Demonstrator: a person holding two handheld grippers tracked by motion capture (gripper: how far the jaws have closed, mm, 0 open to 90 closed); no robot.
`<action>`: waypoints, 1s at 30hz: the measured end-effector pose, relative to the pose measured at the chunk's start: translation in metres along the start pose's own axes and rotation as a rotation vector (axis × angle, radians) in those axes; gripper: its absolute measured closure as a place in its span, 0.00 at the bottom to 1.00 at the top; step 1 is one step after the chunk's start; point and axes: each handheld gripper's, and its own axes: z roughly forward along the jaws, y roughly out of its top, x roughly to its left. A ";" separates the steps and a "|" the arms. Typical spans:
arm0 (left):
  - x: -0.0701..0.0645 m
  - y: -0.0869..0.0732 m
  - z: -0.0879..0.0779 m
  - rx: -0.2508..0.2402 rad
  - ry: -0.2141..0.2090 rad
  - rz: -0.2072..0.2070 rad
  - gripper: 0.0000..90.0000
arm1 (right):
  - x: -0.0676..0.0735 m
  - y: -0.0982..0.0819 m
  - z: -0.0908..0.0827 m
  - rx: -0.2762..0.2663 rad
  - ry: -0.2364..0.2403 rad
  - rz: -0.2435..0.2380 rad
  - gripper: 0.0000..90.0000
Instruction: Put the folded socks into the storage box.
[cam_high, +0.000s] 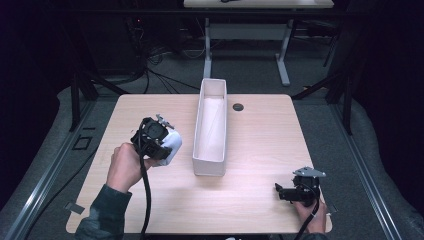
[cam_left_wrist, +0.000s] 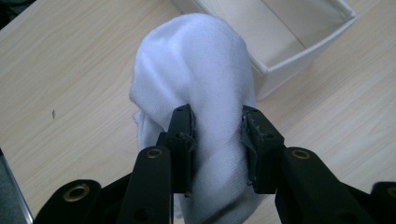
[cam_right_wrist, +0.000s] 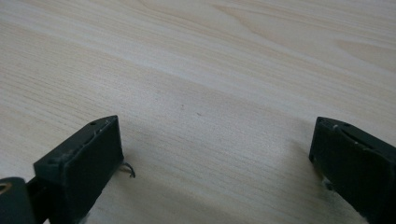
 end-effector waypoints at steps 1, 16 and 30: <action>0.000 0.001 -0.001 -0.002 0.001 0.002 0.74 | 0.000 0.000 0.000 0.000 0.001 0.000 0.02; -0.004 0.025 -0.007 -0.008 0.009 0.040 0.74 | 0.000 0.000 0.000 0.002 0.004 0.000 0.02; -0.007 0.045 -0.006 -0.025 0.010 0.059 0.74 | 0.000 0.000 0.000 0.002 0.002 0.000 0.02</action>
